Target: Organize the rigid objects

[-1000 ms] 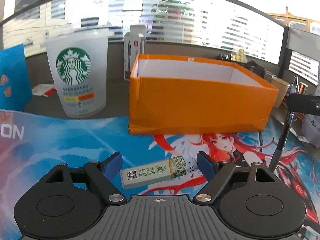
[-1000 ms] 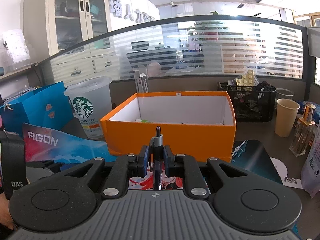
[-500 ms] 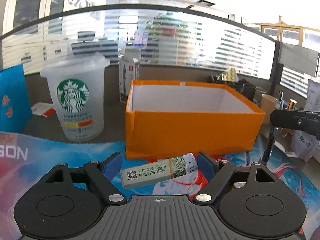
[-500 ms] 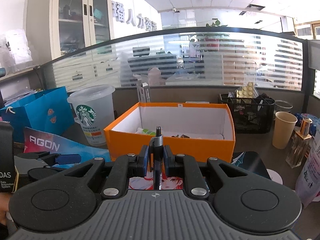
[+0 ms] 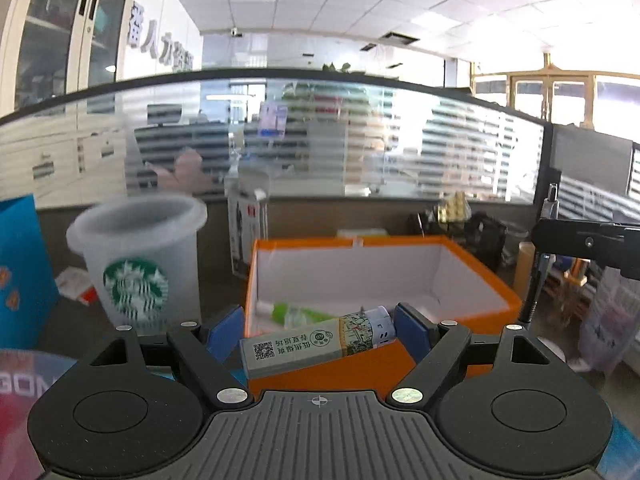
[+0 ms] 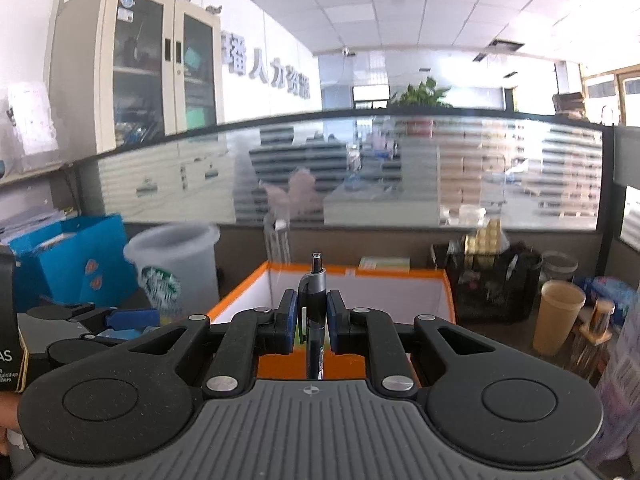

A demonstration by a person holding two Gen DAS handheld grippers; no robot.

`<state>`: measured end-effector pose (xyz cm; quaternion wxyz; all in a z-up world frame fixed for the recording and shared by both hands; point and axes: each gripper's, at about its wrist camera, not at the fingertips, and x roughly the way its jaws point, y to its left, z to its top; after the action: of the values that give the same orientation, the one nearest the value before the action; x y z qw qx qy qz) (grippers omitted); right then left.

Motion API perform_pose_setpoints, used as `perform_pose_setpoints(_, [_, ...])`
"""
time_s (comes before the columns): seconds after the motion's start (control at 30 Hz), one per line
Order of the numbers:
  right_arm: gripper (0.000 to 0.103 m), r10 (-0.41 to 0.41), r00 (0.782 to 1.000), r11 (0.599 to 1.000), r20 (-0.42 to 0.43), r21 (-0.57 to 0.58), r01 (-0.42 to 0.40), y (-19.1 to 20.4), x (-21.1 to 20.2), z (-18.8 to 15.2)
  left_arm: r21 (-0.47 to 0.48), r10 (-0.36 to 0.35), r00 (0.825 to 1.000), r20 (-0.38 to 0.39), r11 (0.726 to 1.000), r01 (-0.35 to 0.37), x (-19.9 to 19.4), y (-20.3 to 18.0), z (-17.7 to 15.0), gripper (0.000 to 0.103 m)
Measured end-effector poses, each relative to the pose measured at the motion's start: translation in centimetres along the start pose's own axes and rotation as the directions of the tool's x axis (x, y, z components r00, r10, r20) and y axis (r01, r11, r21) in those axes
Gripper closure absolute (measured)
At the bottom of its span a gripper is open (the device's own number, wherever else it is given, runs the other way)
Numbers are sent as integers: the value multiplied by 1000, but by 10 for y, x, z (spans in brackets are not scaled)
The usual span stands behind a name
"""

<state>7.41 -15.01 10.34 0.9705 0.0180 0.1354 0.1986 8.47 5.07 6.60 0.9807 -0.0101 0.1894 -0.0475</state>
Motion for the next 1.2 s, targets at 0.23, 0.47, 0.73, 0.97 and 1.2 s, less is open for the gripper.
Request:
perform_pose_setpoints(0.23, [89,-5,999,1000,47,-5,5,-6,5,23,16,-17,998,54,1000,16,6,-4,29,21])
perform_pose_setpoints(0.47, [89,-22,997,1000,71,11,22,-18,27,44,19,-25,999,47,1000,24,34,-6,51,20])
perform_pose_setpoints(0.73, [89,-38,999,999,34,33,37,-31,63,51,4,-27,1000,-9,1000,27,72,-6,56,20])
perform_pose_setpoints(0.97, [89,-40,999,998,-8,45,40,-36,87,42,-3,-20,996,-86,1000,19,108,-3,42,20])
perform_pose_setpoints(1.2, [89,-18,996,996,-86,91,26,-48,115,24,-7,-16,989,-148,1000,16,131,-1,27,20])
